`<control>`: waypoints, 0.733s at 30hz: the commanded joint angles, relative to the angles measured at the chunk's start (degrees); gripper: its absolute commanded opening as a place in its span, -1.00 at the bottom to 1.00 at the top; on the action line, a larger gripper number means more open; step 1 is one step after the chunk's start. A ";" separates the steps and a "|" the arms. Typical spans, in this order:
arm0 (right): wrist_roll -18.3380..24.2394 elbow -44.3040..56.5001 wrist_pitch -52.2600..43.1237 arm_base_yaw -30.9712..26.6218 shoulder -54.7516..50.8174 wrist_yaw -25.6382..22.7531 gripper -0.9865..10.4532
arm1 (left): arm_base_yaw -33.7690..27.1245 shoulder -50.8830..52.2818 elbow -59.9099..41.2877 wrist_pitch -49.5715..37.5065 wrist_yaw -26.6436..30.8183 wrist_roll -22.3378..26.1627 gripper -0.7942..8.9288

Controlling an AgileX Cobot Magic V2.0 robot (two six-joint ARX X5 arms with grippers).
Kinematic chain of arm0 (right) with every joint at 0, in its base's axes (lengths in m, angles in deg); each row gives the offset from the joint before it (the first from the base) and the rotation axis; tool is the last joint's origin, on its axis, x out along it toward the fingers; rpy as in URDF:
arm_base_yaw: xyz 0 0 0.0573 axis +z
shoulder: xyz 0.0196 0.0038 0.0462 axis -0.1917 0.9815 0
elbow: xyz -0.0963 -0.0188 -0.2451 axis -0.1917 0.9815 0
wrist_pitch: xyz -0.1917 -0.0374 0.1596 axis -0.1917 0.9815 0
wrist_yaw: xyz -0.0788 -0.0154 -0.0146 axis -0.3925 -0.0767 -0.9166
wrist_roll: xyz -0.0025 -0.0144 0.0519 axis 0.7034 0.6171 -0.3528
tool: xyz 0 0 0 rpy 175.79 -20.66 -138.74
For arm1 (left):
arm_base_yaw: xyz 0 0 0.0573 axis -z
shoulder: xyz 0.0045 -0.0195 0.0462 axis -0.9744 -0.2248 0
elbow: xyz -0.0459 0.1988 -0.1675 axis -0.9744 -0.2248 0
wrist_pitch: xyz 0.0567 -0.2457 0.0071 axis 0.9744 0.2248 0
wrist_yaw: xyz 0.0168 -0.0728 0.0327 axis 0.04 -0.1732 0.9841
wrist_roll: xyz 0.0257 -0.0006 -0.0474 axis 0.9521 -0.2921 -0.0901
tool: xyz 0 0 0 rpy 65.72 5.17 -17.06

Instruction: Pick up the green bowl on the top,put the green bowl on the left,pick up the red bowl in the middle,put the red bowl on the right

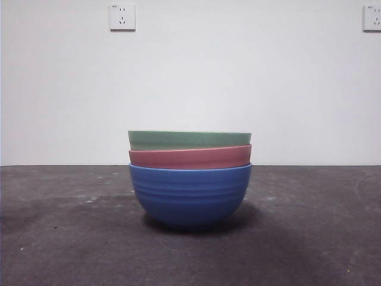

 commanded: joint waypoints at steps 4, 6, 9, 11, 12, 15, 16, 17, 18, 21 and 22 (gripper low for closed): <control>5.86 -4.76 1.62 0.11 7.37 5.73 -0.81 | 0.11 -7.19 2.67 0.66 -6.49 3.48 -0.84; 6.16 -5.68 2.10 0.13 9.14 5.64 -0.69 | 0.13 -8.79 2.93 0.66 -7.43 3.54 -0.73; 6.21 -6.10 1.99 0.15 10.80 5.64 -0.39 | 0.13 -10.38 2.95 0.66 -7.26 3.34 -0.32; 6.21 -6.12 2.12 0.15 11.76 5.62 -0.32 | 0.13 -11.13 2.95 0.61 -7.30 2.69 -0.30; 6.21 -6.10 2.21 0.15 12.09 5.62 -0.32 | 0.20 -11.47 2.97 0.33 -7.30 2.23 -0.30; 6.19 -6.12 2.08 0.22 12.87 5.62 -0.32 | 0.90 -13.00 3.41 -0.39 -6.99 2.01 -0.29; 6.19 -6.10 2.05 0.42 13.18 5.62 -0.32 | 1.46 -14.19 4.11 -0.22 -6.73 2.03 -0.29; 6.19 -6.12 2.05 0.59 13.38 5.62 -0.32 | 1.95 -15.10 4.81 0.09 -6.47 2.05 -0.29; 6.19 -6.12 2.03 0.83 13.62 5.62 -0.32 | 2.56 -16.15 5.68 0.50 -5.92 2.08 -0.29; 6.19 -6.12 2.05 1.51 14.51 5.60 -0.32 | 5.60 -20.76 9.57 2.58 -3.34 3.87 -0.29; 6.19 -6.12 2.05 1.66 14.75 5.62 -0.32 | 6.67 -22.32 10.93 3.30 -2.21 4.35 -0.29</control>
